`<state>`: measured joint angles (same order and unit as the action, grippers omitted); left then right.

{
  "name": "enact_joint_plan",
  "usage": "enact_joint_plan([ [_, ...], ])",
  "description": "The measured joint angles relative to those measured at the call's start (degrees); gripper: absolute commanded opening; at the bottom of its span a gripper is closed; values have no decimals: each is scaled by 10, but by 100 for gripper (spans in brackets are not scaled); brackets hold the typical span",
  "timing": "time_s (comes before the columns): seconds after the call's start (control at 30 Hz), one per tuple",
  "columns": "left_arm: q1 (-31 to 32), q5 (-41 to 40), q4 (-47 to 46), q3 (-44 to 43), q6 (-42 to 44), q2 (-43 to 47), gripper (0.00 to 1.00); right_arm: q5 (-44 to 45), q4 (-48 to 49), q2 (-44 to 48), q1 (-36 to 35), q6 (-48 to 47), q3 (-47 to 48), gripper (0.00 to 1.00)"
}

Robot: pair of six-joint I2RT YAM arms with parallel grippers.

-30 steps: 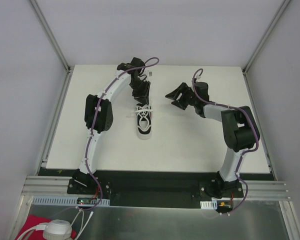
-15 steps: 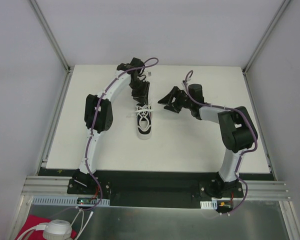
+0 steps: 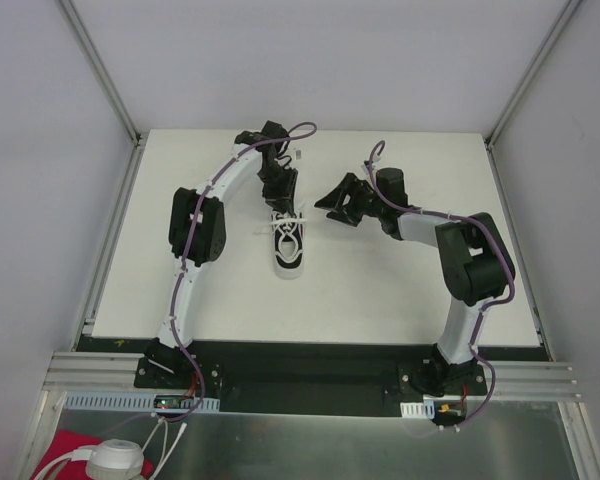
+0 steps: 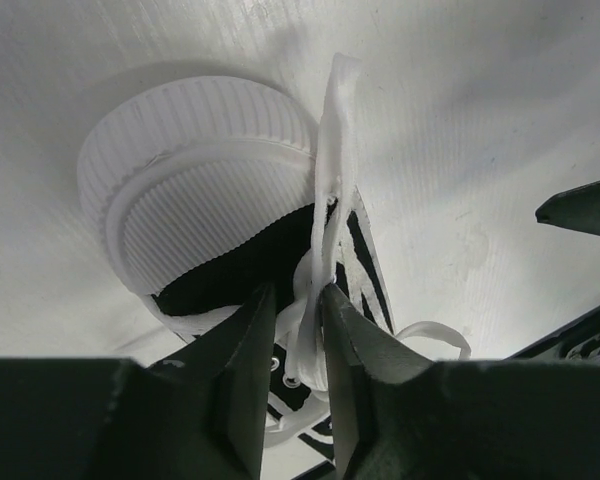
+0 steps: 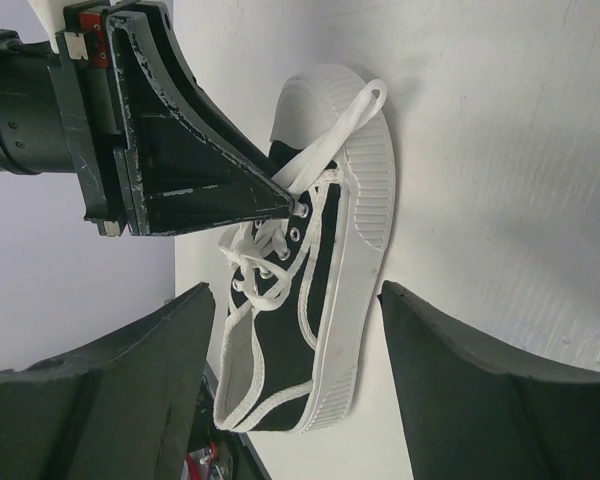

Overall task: Tie the shoes
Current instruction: Tie the shoelace on the shoe.

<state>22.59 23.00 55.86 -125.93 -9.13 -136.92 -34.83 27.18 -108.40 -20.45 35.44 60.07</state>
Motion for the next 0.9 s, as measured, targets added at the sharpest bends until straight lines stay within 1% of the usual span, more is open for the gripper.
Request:
enact_joint_plan([
  [0.07,0,-1,0,1,0,0,13,0,0,0,0,0,0,71],
  [0.1,0,-2,0,1,0,0,8,0,0,0,0,0,0,71],
  [0.27,0,-6,-2,3,0,2,4,0,0,0,0,0,0,71],
  [0.37,0,-9,-5,14,0,12,3,0,0,0,-1,0,0,71],
  [0.43,0,-10,-9,24,-1,22,0,0,0,0,-2,0,0,71],
  [0.57,-1,-10,-23,62,-5,61,0,-2,0,0,-7,0,0,70],
  [0.6,-1,-10,-29,72,-5,71,0,-3,0,0,-9,0,0,67],
  [0.7,-2,-10,-38,96,-9,96,0,-12,0,-1,-18,-1,2,63],
  [0.9,-2,-5,-61,122,-20,105,0,-30,0,-5,-32,-4,8,62],
])
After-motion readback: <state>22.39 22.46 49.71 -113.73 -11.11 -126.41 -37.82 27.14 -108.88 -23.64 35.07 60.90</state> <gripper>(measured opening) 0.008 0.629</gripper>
